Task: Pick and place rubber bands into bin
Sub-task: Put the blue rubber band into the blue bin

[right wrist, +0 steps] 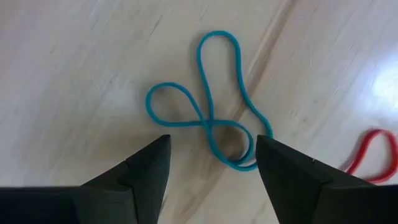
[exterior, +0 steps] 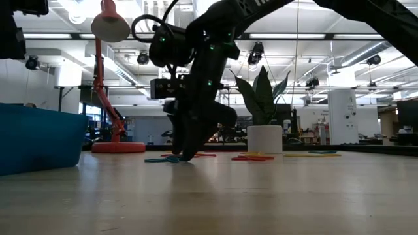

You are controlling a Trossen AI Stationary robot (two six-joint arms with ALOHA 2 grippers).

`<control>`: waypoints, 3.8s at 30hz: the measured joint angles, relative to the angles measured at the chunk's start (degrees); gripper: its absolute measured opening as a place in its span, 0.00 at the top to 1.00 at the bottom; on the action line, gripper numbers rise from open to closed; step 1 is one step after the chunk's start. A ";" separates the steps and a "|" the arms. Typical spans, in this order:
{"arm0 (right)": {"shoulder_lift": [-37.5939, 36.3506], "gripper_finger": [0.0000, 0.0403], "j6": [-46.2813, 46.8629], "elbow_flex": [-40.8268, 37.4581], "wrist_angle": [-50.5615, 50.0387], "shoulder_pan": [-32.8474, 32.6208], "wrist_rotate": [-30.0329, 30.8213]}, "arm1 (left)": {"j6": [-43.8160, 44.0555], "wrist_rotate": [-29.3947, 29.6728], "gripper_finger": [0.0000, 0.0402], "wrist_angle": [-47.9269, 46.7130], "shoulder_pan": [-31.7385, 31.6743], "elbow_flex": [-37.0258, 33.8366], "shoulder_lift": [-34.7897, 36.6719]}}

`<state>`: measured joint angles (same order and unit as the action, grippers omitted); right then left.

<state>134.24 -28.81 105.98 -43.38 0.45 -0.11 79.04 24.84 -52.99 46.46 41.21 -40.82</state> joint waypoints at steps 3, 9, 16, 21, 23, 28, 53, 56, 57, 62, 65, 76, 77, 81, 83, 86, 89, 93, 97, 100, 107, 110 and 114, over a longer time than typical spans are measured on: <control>-0.02 0.45 1.32 -0.32 0.13 0.15 -2.52 | 0.17 0.00 0.48 0.02 0.00 0.00 -0.40; 0.02 0.57 4.55 -0.47 0.09 0.36 -10.04 | 0.23 -0.01 0.48 0.10 0.00 0.00 -1.22; 0.39 0.70 6.12 -1.48 2.29 1.06 -10.24 | 0.57 -0.02 0.48 0.26 0.00 0.29 -2.58; 1.87 0.78 8.85 -1.47 2.42 1.58 -9.31 | 1.73 -0.24 0.48 0.31 0.00 0.33 -3.28; 2.10 0.82 9.45 -1.45 2.45 1.60 -9.14 | 1.80 -0.30 0.48 0.30 0.00 0.33 -3.40; 2.24 0.94 10.82 -1.03 2.10 1.36 -8.76 | 1.82 -0.35 0.48 0.28 0.00 0.35 -3.08; 2.23 0.98 32.82 29.00 0.29 0.89 -22.89 | -1.99 2.81 0.48 -0.09 0.02 0.44 -2.20; 2.21 0.98 34.96 28.89 -0.39 0.27 -22.78 | -6.03 6.00 0.48 -0.12 0.02 0.93 -2.19; 2.18 0.98 35.12 28.89 -0.33 -0.07 -22.74 | -7.92 7.22 0.48 0.00 0.02 1.35 -2.38; 1.90 0.98 35.03 28.89 -0.15 -1.23 -21.21 | -13.60 13.89 0.48 0.13 -0.01 3.08 -2.63; 1.90 0.98 35.21 28.89 -0.16 -1.33 -20.82 | -15.11 14.98 0.48 0.62 -0.09 3.28 -2.59; 1.88 0.98 36.23 28.89 4.80 -1.20 -20.75 | -24.31 17.90 0.48 6.79 -2.82 3.31 -4.79; 1.88 0.98 36.24 28.89 5.03 -1.20 -20.75 | -25.20 17.90 0.48 7.24 -3.33 3.30 -5.17; 1.86 0.98 36.36 28.89 5.99 -1.20 -20.75 | -28.84 17.62 0.48 9.67 -4.86 3.30 -6.67; 1.86 0.98 36.66 28.89 6.38 -1.20 -20.75 | -30.92 17.26 0.48 11.33 -5.31 3.31 -7.56; 1.86 0.98 37.45 28.89 6.81 -1.22 -20.75 | -34.96 16.04 0.48 13.72 -5.80 3.30 -8.90; 1.86 0.98 37.41 28.89 6.84 -1.32 -20.77 | -36.16 15.55 0.48 13.98 -6.49 3.31 -10.28; 1.86 0.98 37.38 28.89 6.69 -1.36 -20.97 | -36.05 14.44 0.51 13.99 -7.15 3.30 -11.49; 1.86 0.98 37.22 28.89 6.43 -1.34 -21.63 | -36.05 14.19 0.60 13.94 -7.87 3.30 -12.35; 1.86 0.98 37.30 28.89 6.29 -1.36 -22.70 | -36.05 14.21 0.67 13.92 -8.57 3.30 -12.40; 1.83 0.98 37.62 28.89 6.29 -1.33 -22.89 | -38.05 11.59 0.91 13.40 -10.35 3.30 -12.39; 1.83 0.98 37.70 28.89 6.29 -1.33 -22.89 | -39.11 10.87 0.98 13.46 -10.58 3.30 -12.43; 1.83 0.98 41.63 28.89 6.20 -1.33 -22.41 | -39.14 10.82 0.99 13.45 -10.60 3.30 -12.41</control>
<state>136.07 12.83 134.87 -37.18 -0.89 -22.52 39.90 35.66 -39.54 35.86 44.51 -53.23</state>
